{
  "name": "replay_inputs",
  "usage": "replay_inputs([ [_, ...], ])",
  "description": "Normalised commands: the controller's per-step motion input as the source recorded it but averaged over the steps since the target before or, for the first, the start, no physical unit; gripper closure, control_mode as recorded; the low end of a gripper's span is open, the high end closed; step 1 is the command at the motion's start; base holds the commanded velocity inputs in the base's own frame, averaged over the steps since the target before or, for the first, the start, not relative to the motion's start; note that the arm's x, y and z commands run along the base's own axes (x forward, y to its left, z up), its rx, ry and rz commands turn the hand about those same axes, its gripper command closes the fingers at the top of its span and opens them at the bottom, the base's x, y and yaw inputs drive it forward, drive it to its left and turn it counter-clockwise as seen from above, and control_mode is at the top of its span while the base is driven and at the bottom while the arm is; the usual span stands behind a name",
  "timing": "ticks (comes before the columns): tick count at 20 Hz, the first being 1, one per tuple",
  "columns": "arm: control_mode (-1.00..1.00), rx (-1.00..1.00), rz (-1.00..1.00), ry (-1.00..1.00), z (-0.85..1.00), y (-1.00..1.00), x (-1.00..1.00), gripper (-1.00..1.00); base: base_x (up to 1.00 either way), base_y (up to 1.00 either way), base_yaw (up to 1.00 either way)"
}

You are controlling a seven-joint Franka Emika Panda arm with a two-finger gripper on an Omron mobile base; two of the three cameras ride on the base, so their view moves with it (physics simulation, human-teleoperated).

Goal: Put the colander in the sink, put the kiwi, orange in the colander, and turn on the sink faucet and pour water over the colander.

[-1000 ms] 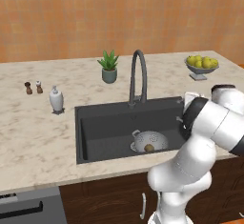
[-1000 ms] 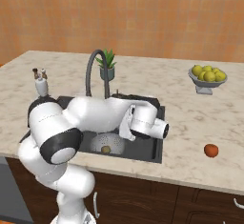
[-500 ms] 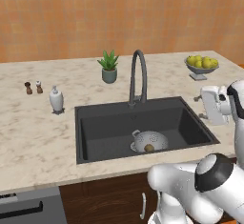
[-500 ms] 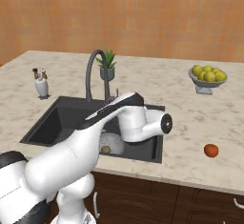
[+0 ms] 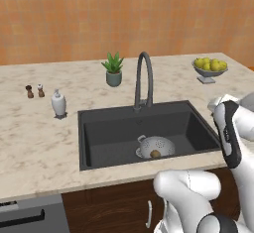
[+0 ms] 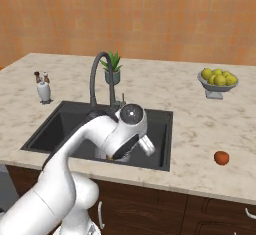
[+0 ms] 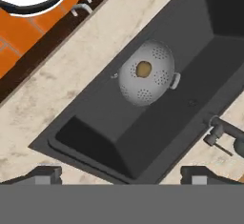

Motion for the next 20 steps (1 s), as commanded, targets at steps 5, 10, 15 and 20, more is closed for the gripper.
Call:
replay_inputs([
  [5, -1.00, -0.27, -0.15, 0.48, 0.01, -1.00, -0.23, -1.00, 0.00, 0.00, 0.00],
  [10, -1.00, -0.06, -0.11, 0.40, 0.00, -1.00, -0.02, -1.00, 0.00, 0.00, 0.00],
  [15, -1.00, 0.05, -0.03, 0.24, -0.08, -0.99, 0.00, -1.00, 0.00, 0.00, 0.00],
  [20, -1.00, 0.13, 0.00, 0.04, -0.11, -0.81, 0.00, -1.00, 0.00, 0.00, 0.00],
])
